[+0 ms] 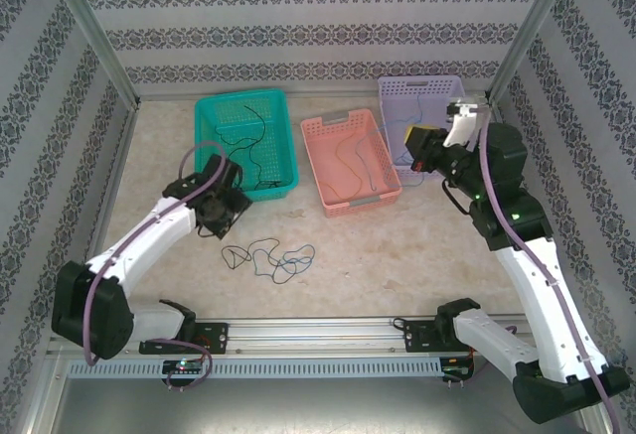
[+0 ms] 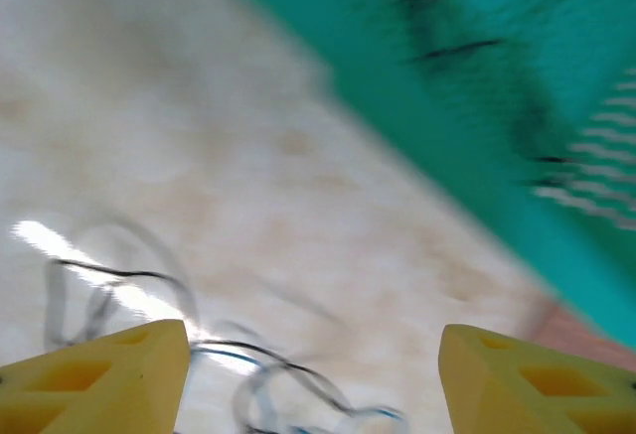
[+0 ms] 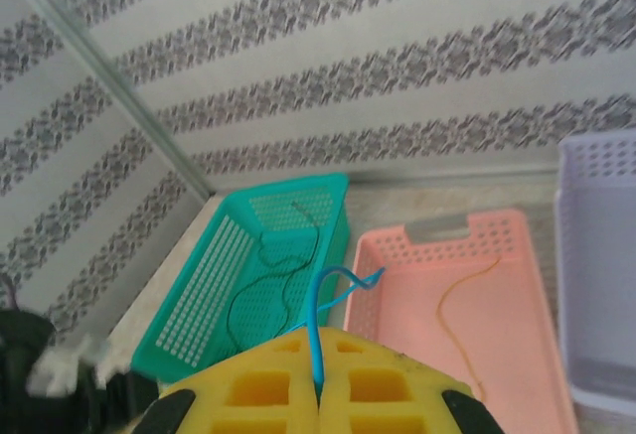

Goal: Untangle the cables

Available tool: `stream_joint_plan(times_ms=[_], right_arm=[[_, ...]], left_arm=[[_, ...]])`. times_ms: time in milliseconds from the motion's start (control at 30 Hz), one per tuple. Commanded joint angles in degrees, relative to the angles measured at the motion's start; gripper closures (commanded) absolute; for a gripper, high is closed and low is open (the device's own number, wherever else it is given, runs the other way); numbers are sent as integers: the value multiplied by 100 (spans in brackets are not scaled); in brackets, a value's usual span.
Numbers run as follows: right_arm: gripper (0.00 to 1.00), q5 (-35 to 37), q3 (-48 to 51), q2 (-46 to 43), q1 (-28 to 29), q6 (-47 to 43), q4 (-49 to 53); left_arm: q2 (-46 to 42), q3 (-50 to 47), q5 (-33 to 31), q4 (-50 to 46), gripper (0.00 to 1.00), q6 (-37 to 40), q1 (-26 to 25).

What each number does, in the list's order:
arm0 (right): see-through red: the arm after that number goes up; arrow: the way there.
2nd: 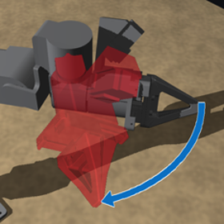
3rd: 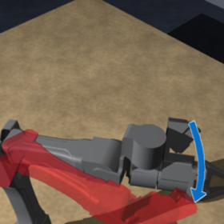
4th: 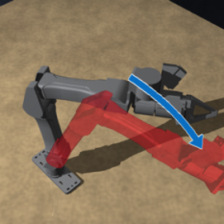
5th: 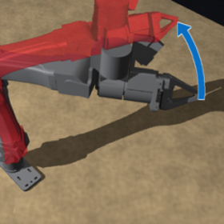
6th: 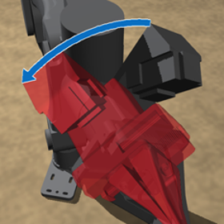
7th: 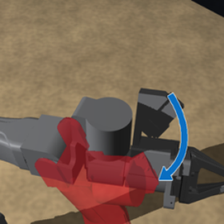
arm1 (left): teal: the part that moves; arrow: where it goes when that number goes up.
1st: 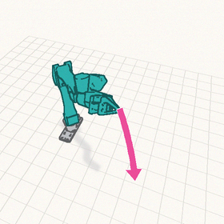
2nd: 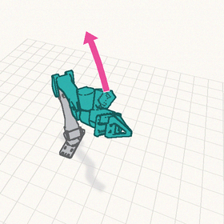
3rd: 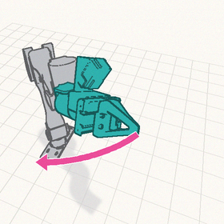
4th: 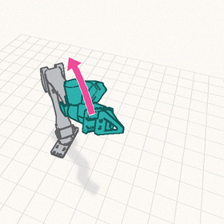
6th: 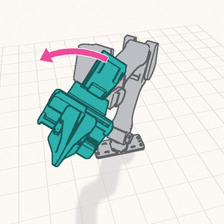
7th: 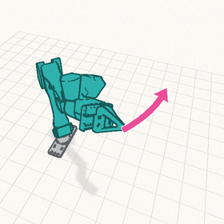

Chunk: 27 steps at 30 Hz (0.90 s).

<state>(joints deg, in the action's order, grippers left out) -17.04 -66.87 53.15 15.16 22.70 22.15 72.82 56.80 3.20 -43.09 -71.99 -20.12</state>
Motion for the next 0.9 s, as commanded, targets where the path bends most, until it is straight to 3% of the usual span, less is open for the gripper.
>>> stream_joint_plan(times_ms=[0, 133, 300, 533, 667, 867], right_arm=[[100, -238, 210, 100, 226, 187, -349], [100, 36, 186, 412, 649, 261, -301], [100, 544, -46, 771, 872, 657, -216], [100, 752, -476, 1223, 1188, 1196, -148], [100, 822, -718, 1381, 1282, 1366, -46], [100, 733, -854, 1453, 1335, 1595, -39]], left_arm=[[-203, 601, 473, -164, 31, -494, 20], [-225, 1170, 738, 1100, 40, -241, -362], [305, 1747, 1862, 2133, 50, 459, -885], [697, 1730, 1938, 2229, 41, 436, -1758], [825, 1635, 1666, 1922, 40, 437, -1862], [1193, 1484, 1959, 2354, 35, 440, -1872]])
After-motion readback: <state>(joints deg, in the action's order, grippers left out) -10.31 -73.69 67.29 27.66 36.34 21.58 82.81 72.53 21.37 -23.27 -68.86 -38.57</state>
